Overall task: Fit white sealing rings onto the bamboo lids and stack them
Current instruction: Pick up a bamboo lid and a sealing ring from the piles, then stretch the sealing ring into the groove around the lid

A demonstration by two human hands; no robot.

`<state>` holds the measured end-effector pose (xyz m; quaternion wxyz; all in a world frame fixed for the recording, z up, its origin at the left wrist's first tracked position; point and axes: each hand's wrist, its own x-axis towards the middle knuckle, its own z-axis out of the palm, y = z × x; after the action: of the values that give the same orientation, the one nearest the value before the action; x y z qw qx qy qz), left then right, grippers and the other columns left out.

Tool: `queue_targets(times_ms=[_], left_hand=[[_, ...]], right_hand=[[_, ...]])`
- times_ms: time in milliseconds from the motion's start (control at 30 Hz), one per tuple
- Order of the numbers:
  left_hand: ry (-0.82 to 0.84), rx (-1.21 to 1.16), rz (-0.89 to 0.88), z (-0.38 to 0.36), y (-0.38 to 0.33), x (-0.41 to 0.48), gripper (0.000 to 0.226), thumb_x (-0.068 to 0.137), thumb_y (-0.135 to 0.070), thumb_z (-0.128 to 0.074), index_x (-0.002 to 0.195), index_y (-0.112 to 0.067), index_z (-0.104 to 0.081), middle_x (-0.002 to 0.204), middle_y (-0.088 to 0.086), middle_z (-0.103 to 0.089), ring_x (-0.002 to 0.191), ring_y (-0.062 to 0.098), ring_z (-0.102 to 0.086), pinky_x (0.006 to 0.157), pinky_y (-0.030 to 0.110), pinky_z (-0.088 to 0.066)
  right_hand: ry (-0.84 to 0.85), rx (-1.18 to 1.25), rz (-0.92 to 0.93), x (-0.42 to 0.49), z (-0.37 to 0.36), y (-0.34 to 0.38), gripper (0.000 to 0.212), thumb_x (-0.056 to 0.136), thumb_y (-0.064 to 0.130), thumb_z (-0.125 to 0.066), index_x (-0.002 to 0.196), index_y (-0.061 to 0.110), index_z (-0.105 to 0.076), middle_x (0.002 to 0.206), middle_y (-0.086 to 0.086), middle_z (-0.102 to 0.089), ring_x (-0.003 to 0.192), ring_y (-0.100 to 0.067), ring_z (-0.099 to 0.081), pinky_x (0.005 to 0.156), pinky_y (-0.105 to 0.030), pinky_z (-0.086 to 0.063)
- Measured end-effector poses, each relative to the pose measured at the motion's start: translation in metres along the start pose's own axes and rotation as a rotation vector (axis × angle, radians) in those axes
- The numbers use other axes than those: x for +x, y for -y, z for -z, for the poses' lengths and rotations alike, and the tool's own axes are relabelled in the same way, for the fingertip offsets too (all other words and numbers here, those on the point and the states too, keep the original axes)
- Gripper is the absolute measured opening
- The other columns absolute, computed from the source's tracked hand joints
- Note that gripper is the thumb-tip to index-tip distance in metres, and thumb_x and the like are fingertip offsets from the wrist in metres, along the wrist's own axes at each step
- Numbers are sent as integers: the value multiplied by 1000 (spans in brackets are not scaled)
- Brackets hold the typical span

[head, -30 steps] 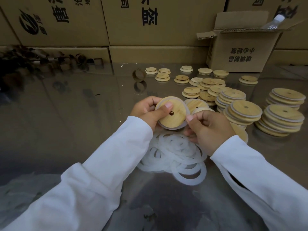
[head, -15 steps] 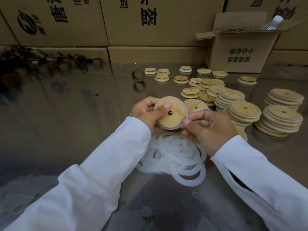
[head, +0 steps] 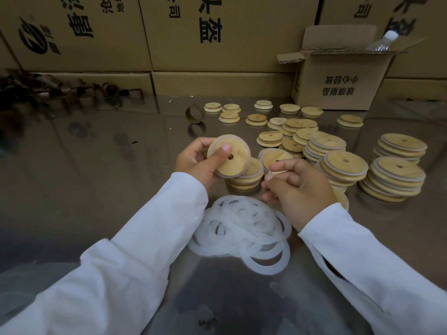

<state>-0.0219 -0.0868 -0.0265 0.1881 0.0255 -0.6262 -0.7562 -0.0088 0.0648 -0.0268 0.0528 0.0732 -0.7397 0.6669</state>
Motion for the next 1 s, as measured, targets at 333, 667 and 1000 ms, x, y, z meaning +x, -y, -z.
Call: queue_targets(times_ms=[333,667,1000], left_hand=[[-89,254,95,-21,13,24,4,79,-22,-70,80,-20,-67,88,3,-69,88,20,-64,78,28,-51],[8,463,111,-21,8,84,23,83,-25,-66,105,-20,-61,111,1,-59,101,14,-53,81,22,-36],[539,1032,101,-97,25,172,59,84,-36,-63,136,-19,-42,145,6,-38,131,25,-39,109,38,-30]], right_hand=[[1,-182,106,-4,-1,-7,19,82,11,-61,79,29,-56,67,5,-63,68,-17,-64,74,-39,-54],[122,-359,276,-14,-6,-7,11,75,30,-55,77,39,-49,89,29,-56,73,1,-57,62,-11,-43],[118,-520,222,-13,-7,-7,30,66,50,-37,82,74,-30,102,54,-30,94,15,-47,76,-4,-38]])
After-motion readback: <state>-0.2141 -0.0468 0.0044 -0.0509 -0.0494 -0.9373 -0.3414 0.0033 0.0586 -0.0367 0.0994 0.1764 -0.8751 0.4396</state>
